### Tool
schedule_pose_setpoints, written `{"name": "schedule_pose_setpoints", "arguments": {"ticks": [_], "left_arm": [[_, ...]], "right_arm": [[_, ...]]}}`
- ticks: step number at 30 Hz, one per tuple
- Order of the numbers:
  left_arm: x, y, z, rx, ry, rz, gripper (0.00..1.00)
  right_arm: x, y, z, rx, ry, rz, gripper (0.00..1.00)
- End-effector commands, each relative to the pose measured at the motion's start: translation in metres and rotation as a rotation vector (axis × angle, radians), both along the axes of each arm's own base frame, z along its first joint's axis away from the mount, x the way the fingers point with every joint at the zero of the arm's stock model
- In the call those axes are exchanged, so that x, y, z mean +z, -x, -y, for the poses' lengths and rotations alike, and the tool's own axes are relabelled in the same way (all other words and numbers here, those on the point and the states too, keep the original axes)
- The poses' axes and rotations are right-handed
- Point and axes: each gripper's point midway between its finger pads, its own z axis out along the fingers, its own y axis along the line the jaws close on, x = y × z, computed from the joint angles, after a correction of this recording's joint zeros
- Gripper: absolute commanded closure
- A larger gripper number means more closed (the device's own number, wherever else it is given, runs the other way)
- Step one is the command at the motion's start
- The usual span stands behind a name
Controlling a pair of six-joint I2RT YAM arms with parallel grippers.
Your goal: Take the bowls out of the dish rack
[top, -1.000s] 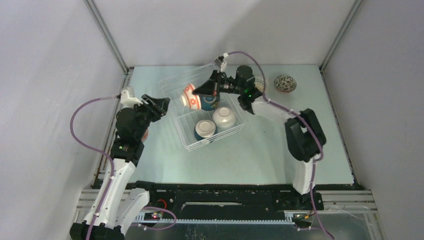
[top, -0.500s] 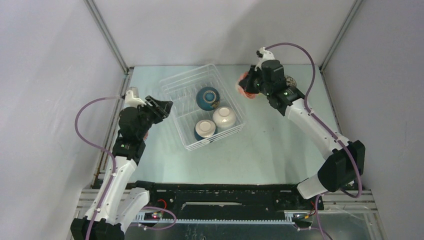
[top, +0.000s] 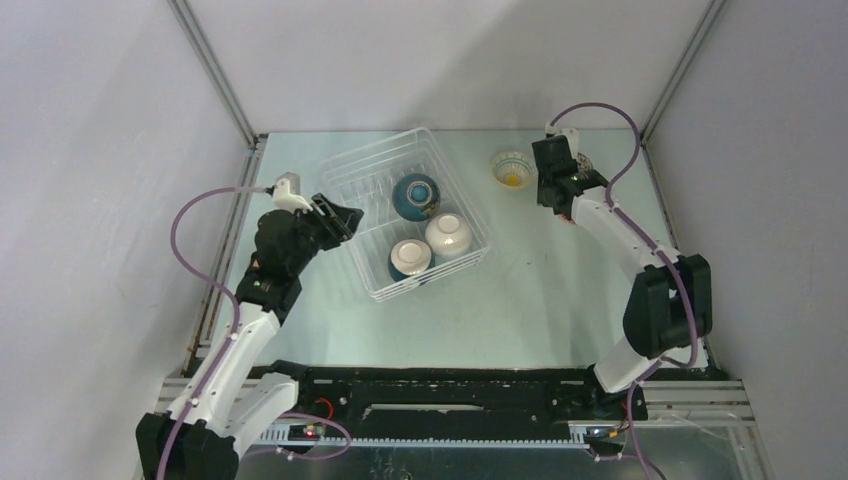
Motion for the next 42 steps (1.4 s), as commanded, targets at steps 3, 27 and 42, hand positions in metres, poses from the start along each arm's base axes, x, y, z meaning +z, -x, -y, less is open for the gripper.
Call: {"name": "schedule_pose_setpoints", "arguments": {"ticks": [3,27,42], "left_arm": [[0.020,-0.006,0.005,-0.006,-0.036,0.061,0.44],[0.008,-0.013,0.008,-0.013,-0.071,0.032,0.42],[0.010,-0.014,-0.016,0.110,-0.114,0.029,0.34]], "right_arm": [[-0.007,-0.027,0.028,-0.074,0.082,-0.030,1.00],[-0.081,-0.050,0.052,-0.151,0.142,-0.218,0.87],[-0.034,-0.075,0.043,-0.088,0.120,-0.119,0.60]]}}
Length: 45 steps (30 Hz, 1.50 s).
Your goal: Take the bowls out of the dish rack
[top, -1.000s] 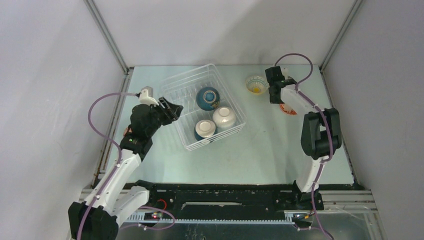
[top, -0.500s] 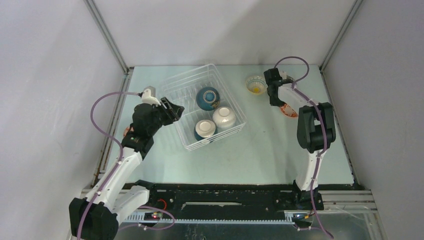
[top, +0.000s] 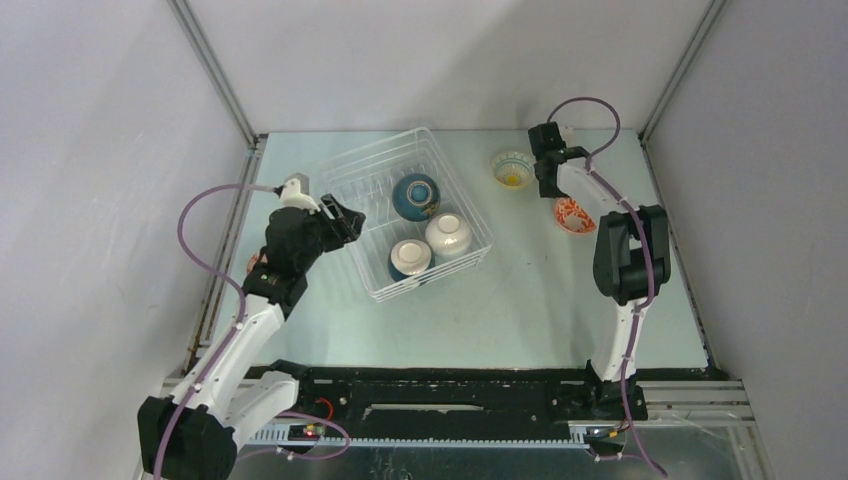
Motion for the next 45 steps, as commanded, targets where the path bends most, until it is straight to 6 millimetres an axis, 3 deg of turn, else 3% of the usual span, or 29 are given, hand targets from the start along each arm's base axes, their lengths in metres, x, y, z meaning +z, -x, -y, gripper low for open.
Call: {"name": "schedule_pose_setpoints", "arguments": {"ticks": [1,8,14,19,25,31,34,36,39,45], "left_arm": [[0.038,-0.004,-0.020,0.115,-0.014,0.099,0.32],[0.040,0.013,-0.040,0.230,0.032,0.082,0.27],[0.032,0.032,-0.072,0.400,0.020,0.030,0.22],[0.019,0.041,-0.089,0.484,-0.015,-0.018,0.22],[0.009,0.045,-0.095,0.520,-0.030,-0.065,0.23],[0.001,0.051,-0.107,0.584,-0.034,-0.102,0.23],[0.001,0.045,-0.094,0.492,-0.047,-0.099,0.23],[0.004,0.038,-0.069,0.334,-0.055,-0.085,0.23],[0.005,0.027,-0.037,0.157,-0.041,-0.084,0.23],[0.021,0.001,0.000,-0.014,-0.004,-0.083,0.16]], "right_arm": [[0.045,-0.025,-0.003,0.038,-0.004,0.106,0.59],[0.047,-0.052,-0.009,0.090,-0.044,0.118,0.46],[0.051,-0.070,-0.006,0.113,-0.101,0.154,0.40],[0.046,-0.081,-0.005,0.141,-0.110,0.153,0.37],[0.033,-0.092,-0.003,0.146,-0.133,0.142,0.38],[0.026,-0.092,-0.009,0.159,-0.187,0.132,0.38],[0.028,-0.086,-0.022,0.198,-0.213,0.135,0.38],[0.037,-0.080,-0.033,0.220,-0.236,0.147,0.38],[0.061,-0.068,-0.049,0.265,-0.277,0.187,0.38],[0.107,-0.037,-0.076,0.386,-0.365,0.271,0.35]]}}
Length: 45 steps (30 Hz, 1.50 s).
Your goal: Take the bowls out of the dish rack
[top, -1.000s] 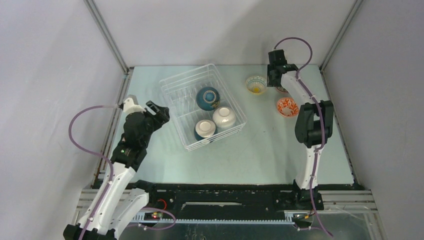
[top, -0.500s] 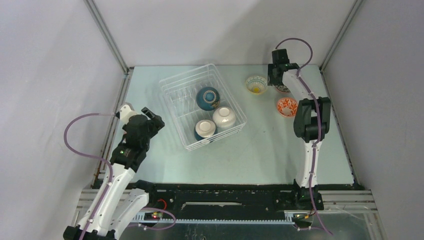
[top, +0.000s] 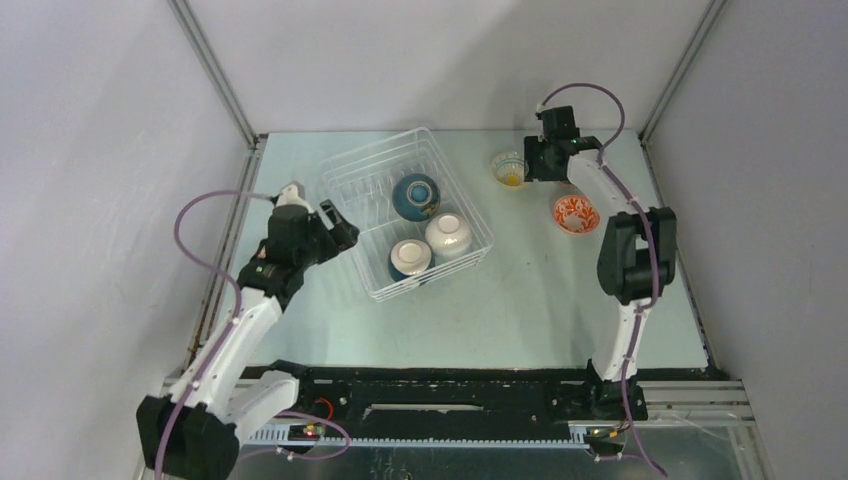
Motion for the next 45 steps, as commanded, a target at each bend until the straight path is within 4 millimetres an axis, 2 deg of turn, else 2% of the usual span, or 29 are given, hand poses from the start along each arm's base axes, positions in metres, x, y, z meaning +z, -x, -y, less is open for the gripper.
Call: {"name": "schedule_pose_setpoints", "arguments": {"ticks": [1,4,6,9,14,15,22,27,31,35,40,45], "left_arm": [[0.061,-0.030,0.041,-0.192,0.083,0.171,0.13],[0.070,-0.051,0.061,-0.228,0.113,0.189,0.05],[0.068,-0.065,0.073,-0.244,0.099,0.170,0.01],[0.060,-0.086,0.090,-0.258,0.059,0.142,0.00],[0.057,-0.118,0.113,-0.275,0.011,0.125,0.00],[0.056,-0.124,0.116,-0.281,0.001,0.118,0.00],[0.042,-0.160,0.132,-0.339,-0.080,0.069,0.05],[0.027,-0.170,0.137,-0.364,-0.104,0.030,0.11],[0.018,-0.174,0.137,-0.385,-0.129,0.020,0.12],[0.018,-0.177,0.133,-0.433,-0.125,0.026,0.16],[0.023,-0.182,0.118,-0.454,-0.012,0.034,0.20],[0.019,-0.187,0.112,-0.460,0.022,0.034,0.20]], "right_arm": [[0.095,0.010,-0.035,0.112,-0.146,0.214,0.35],[0.106,0.029,-0.062,0.172,-0.224,0.225,0.34],[0.111,0.042,-0.082,0.221,-0.242,0.245,0.32],[0.115,0.056,-0.102,0.271,-0.272,0.267,0.24],[0.124,0.076,-0.119,0.313,-0.384,0.284,0.09],[0.123,0.082,-0.121,0.324,-0.404,0.283,0.03],[0.131,0.110,-0.142,0.388,-0.509,0.295,0.00],[0.124,0.114,-0.152,0.399,-0.535,0.272,0.01],[0.121,0.117,-0.174,0.448,-0.585,0.251,0.03],[0.118,0.117,-0.195,0.458,-0.603,0.260,0.06],[0.108,0.108,-0.214,0.419,-0.630,0.265,0.09],[0.094,0.097,-0.234,0.398,-0.675,0.249,0.19]]}}
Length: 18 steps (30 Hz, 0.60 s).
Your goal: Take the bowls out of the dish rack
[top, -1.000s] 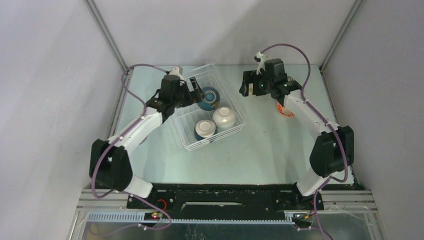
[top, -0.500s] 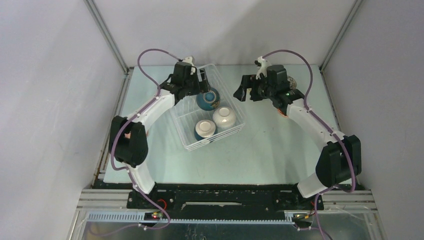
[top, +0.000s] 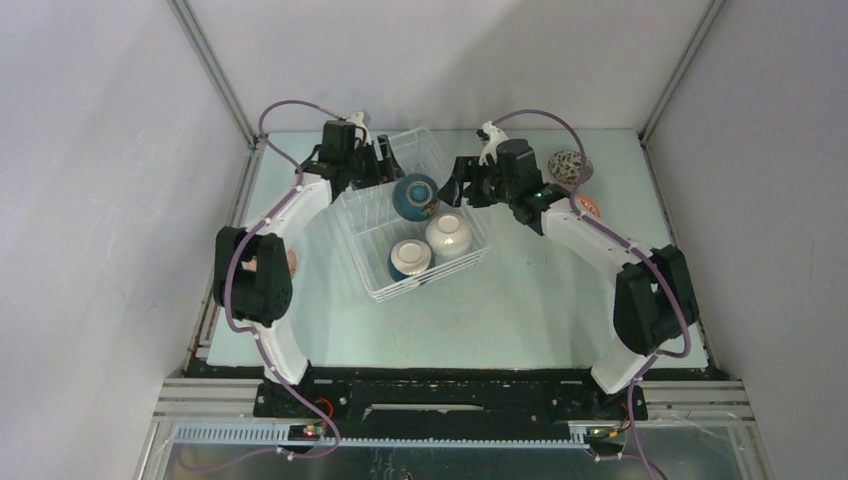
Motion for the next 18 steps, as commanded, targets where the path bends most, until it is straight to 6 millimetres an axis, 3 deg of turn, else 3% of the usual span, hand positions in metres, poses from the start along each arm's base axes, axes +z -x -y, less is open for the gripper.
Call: {"name": "schedule_pose_setpoints", "arguments": {"ticks": [1,8,18], "left_arm": [[0.030,-0.012,0.009,-0.059,0.087,0.078,0.21],[0.025,-0.026,0.012,-0.095,0.190,0.062,0.29],[0.003,-0.036,0.014,-0.105,0.177,0.013,0.30]], "right_arm": [[0.002,-0.021,-0.019,-0.047,-0.077,0.014,0.21],[-0.024,-0.050,-0.038,-0.088,-0.042,-0.021,0.31],[-0.056,-0.065,-0.053,-0.110,-0.005,-0.073,0.38]]}}
